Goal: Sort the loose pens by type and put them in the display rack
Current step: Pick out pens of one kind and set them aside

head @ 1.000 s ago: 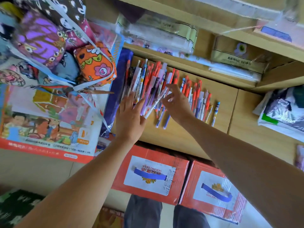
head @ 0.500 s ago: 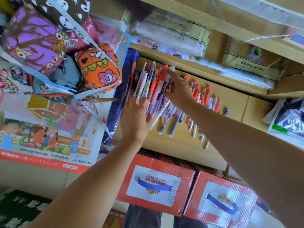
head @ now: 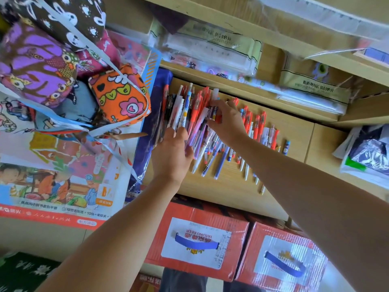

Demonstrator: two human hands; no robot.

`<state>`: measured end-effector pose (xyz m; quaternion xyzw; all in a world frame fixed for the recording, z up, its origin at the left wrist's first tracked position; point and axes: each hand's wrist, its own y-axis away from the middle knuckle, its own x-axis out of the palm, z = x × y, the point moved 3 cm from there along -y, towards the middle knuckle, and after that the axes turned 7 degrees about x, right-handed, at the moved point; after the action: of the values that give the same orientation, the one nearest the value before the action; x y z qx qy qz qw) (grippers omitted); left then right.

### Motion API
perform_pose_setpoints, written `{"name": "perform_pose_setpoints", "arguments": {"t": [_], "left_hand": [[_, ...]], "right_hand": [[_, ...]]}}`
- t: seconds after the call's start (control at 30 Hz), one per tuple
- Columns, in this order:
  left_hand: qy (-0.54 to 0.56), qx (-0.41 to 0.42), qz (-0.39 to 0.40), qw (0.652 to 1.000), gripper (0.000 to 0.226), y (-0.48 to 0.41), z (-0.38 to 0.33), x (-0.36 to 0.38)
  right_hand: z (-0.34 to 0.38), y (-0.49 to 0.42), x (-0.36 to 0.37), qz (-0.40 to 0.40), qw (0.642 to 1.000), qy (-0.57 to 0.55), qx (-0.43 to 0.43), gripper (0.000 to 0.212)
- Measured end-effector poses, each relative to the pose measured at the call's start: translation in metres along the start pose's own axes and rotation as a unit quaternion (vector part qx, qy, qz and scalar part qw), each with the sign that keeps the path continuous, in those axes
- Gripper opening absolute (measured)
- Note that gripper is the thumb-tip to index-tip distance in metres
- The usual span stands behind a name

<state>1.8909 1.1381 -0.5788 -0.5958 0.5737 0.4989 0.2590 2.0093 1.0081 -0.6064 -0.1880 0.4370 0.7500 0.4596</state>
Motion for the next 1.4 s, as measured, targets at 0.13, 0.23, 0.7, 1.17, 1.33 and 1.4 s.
{"name": "perform_pose_setpoints", "arguments": {"t": [0.13, 0.23, 0.7, 1.17, 1.33, 1.4], "left_hand": [[-0.013, 0.01, -0.007, 1.0, 0.015, 0.0, -0.001, -0.002], [-0.028, 0.017, -0.005, 0.999, 0.016, -0.001, -0.003, -0.003], [0.022, -0.001, -0.016, 1.0, 0.014, -0.012, -0.002, 0.001], [0.118, 0.005, -0.019, 0.993, 0.015, -0.016, 0.012, 0.003], [0.129, 0.003, -0.017, 0.991, 0.014, -0.017, 0.012, 0.005], [0.131, 0.008, -0.01, 0.991, 0.014, -0.017, 0.012, 0.005]], "right_hand": [[-0.001, 0.0, 0.0, 0.001, 1.0, -0.01, 0.009, 0.045], [-0.001, 0.001, -0.004, 0.028, 0.999, -0.023, 0.003, 0.042], [-0.018, -0.013, -0.02, -0.041, 0.964, -0.217, 0.148, 0.015], [0.004, -0.04, -0.008, -0.073, 0.981, -0.097, 0.154, 0.018], [0.002, -0.041, -0.009, -0.054, 0.975, -0.13, 0.17, 0.006], [0.001, -0.039, -0.008, -0.049, 0.976, -0.13, 0.165, 0.02]]}}
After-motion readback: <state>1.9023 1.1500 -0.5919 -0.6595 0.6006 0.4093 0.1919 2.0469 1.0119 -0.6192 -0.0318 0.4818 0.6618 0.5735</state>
